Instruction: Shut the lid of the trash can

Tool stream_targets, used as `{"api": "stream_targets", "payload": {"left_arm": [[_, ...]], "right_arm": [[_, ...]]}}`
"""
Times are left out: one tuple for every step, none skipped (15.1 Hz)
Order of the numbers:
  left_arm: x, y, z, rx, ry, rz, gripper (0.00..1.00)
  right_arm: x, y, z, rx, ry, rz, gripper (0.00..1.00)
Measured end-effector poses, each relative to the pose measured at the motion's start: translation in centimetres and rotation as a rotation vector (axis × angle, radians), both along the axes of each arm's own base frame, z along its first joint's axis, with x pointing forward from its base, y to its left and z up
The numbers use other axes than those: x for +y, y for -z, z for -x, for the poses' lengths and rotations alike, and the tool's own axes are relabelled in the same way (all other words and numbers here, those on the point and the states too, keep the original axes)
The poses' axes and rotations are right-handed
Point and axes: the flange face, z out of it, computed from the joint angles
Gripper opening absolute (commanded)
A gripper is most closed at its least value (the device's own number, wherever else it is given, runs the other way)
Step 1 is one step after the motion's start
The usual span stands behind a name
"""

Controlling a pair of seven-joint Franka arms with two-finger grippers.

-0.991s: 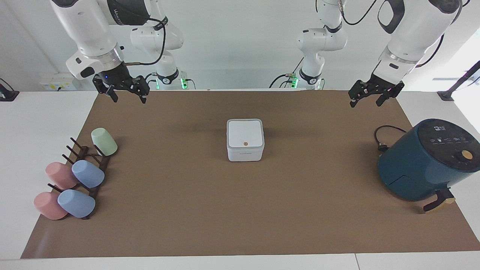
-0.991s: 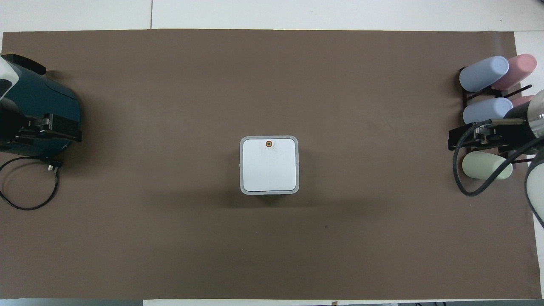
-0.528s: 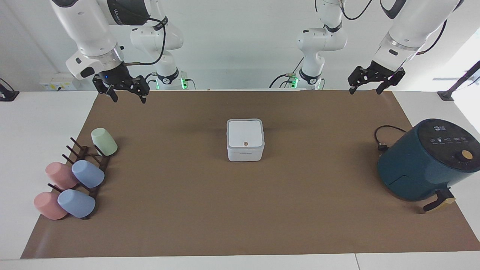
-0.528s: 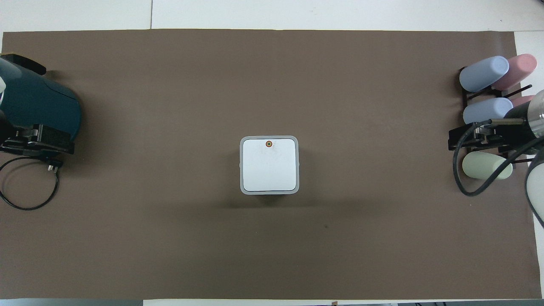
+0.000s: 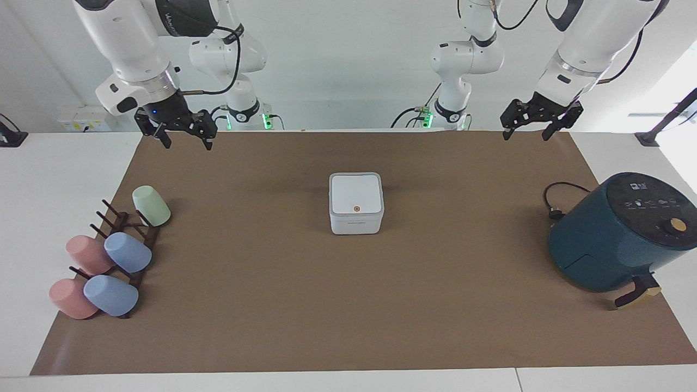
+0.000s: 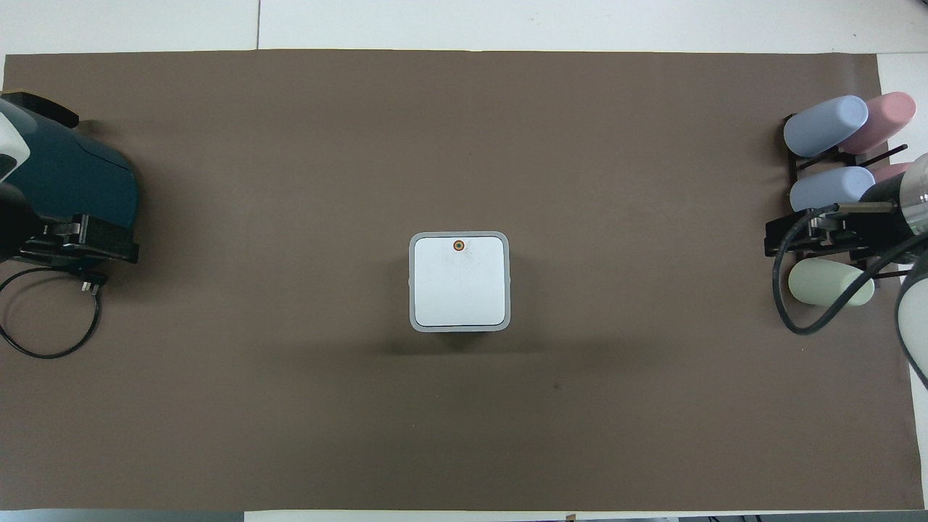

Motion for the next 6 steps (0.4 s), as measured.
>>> {"api": "stream_targets", "payload": {"left_arm": [[-0.23,0.01,0.03,0.0,0.004,0.0,1.0],[-0.36,0.01,0.05,0.0,0.007,-0.001,1.0],[-0.39,0.01,0.06,0.0,0.007,-0.001,1.0],[-0.35,0.01,0.05,0.0,0.007,0.0,1.0],[-0.26,0.01,0.04,0.0,0.006,0.0,1.0],[-0.2,0.01,0.03,0.0,0.006,0.0,1.0]], "right_arm": [[0.0,0.0,0.0,0.0,0.0,0.0,1.0],[0.0,0.0,0.0,0.0,0.0,0.0,1.0],[0.0,0.0,0.0,0.0,0.0,0.0,1.0],[0.0,0.0,0.0,0.0,0.0,0.0,1.0],[0.0,0.0,0.0,0.0,0.0,0.0,1.0],[0.0,0.0,0.0,0.0,0.0,0.0,1.0]]}}
